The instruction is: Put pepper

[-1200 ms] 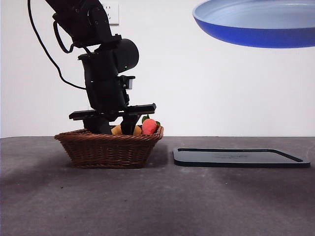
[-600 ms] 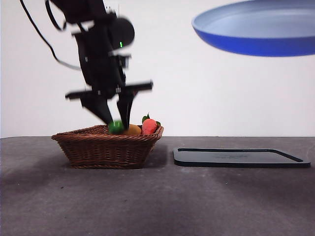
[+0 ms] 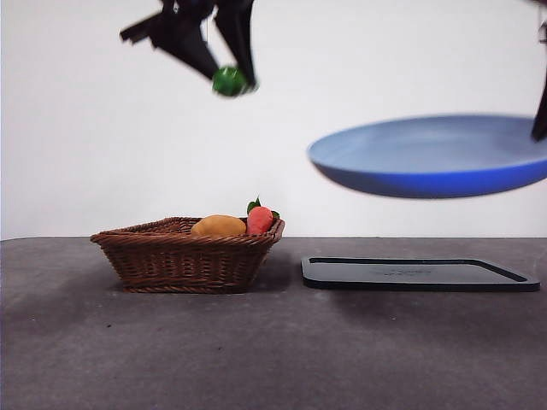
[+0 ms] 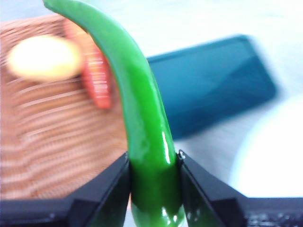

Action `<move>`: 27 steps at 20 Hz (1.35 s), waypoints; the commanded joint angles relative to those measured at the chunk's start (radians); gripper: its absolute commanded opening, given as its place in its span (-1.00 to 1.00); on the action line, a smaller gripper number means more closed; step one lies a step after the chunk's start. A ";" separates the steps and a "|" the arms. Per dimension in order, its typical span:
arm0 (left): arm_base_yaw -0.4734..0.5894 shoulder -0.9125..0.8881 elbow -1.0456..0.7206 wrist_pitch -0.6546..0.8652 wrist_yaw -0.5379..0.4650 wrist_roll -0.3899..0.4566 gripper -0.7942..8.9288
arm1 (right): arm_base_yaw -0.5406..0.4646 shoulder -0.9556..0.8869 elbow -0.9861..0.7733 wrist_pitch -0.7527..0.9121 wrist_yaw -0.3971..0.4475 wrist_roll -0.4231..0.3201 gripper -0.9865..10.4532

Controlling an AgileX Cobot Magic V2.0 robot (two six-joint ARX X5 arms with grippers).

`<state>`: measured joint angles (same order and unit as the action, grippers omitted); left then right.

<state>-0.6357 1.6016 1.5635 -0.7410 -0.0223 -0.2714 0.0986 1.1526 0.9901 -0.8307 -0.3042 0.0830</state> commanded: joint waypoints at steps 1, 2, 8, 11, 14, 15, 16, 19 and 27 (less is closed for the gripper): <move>-0.078 0.005 0.018 -0.021 0.005 0.037 -0.63 | 0.001 0.074 0.015 0.038 -0.012 0.032 -0.82; -0.114 0.005 0.018 -0.037 0.006 0.039 -0.63 | 0.001 0.100 0.015 0.045 -0.017 0.041 -0.82; -0.312 0.077 0.006 -0.008 -0.005 0.116 -0.63 | 0.001 0.145 0.015 0.047 -0.068 0.060 -0.82; -0.338 0.161 0.006 0.011 -0.004 0.143 -0.63 | 0.000 0.145 0.015 0.033 -0.090 0.068 -0.82; -0.341 0.227 0.006 0.029 -0.003 0.146 -0.63 | 0.000 0.145 0.015 0.023 -0.090 0.074 -0.82; -0.342 0.242 0.006 0.040 -0.003 0.146 -0.63 | 0.000 0.145 0.015 0.022 -0.090 0.074 -0.82; -0.342 0.249 0.006 0.047 -0.002 0.146 -0.63 | 0.001 0.145 0.015 0.022 -0.090 0.075 -0.82; -0.352 0.265 0.006 0.057 0.001 0.145 -0.63 | 0.000 0.145 0.015 0.022 -0.090 0.082 -0.82; -0.386 0.266 0.006 0.016 -0.003 0.167 -0.46 | 0.000 0.145 0.015 0.030 -0.090 0.104 -0.82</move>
<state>-1.0107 1.8416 1.5558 -0.7254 -0.0235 -0.1211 0.0971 1.2900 0.9901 -0.8139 -0.3885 0.1722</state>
